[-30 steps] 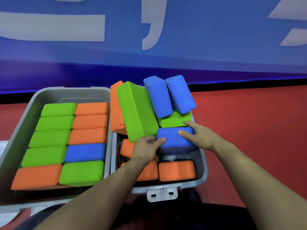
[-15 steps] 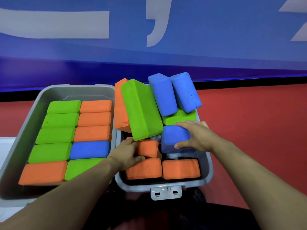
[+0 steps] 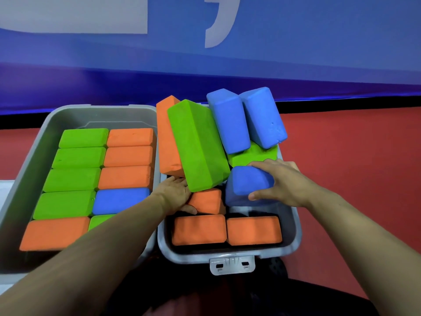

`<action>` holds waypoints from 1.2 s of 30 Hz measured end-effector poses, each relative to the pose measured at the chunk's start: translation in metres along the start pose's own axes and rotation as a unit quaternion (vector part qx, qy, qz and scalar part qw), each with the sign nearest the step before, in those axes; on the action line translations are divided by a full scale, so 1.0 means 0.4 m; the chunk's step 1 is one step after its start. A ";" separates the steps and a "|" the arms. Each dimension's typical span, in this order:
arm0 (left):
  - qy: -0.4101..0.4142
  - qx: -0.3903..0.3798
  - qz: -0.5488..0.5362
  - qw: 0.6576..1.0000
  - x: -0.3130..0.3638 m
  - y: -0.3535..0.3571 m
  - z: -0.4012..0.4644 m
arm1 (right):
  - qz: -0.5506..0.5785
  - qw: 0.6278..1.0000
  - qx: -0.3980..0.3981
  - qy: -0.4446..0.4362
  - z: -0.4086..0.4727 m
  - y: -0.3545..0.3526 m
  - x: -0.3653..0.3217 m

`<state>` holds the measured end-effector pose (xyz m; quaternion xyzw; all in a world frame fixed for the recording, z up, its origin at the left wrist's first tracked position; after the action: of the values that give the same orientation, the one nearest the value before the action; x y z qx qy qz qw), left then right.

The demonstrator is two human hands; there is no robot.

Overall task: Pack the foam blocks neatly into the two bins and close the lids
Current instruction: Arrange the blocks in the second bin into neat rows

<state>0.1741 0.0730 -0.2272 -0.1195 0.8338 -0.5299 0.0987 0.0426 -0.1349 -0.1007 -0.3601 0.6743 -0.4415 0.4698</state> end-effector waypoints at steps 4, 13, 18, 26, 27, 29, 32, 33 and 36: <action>0.009 -0.001 -0.003 1.000 0.007 -0.007 0.004 | -0.001 1.000 -0.010 -0.005 0.006 0.003 0.000; 0.001 -0.012 -0.039 0.999 0.014 -0.020 -0.009 | 0.036 0.997 -0.064 0.000 -0.014 0.075 0.021; -0.001 -0.015 -0.034 0.999 0.036 -0.003 -0.011 | 0.067 0.994 -0.076 0.037 -0.013 0.135 0.054; 0.009 0.032 -0.016 0.999 0.030 0.001 -0.006 | 0.075 0.989 -0.121 0.049 0.029 0.250 0.082; 0.009 0.038 -0.018 0.999 0.033 0.003 -0.007 | 0.068 0.987 -0.134 0.050 0.030 0.275 0.088; -0.003 0.047 -0.022 0.999 0.033 0.006 -0.009 | 0.049 0.987 -0.151 0.040 0.030 0.319 0.088; -0.028 0.056 -0.024 0.998 0.025 0.002 -0.011 | 0.022 0.988 -0.153 0.019 0.058 0.338 0.091; -0.030 0.055 -0.032 0.998 0.027 0.001 -0.014 | 0.014 0.988 -0.155 0.013 0.065 0.339 0.095; -0.028 0.045 -0.047 0.997 0.035 -0.005 -0.023 | 0.006 0.987 -0.161 0.007 0.063 0.347 0.094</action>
<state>0.1581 0.0758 -0.2219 -0.1690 0.7996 -0.5672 0.1019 0.0454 -0.1265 -0.2465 -0.4239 0.7423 -0.3268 0.4032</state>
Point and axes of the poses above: each hand's wrist, its own z-axis towards the middle knuckle, its own y-axis out of the palm, x = y × z, the point moved 8 cm from there along z, towards the middle knuckle, and after that the axes turned 7 degrees about x, right-handed, at the moved point
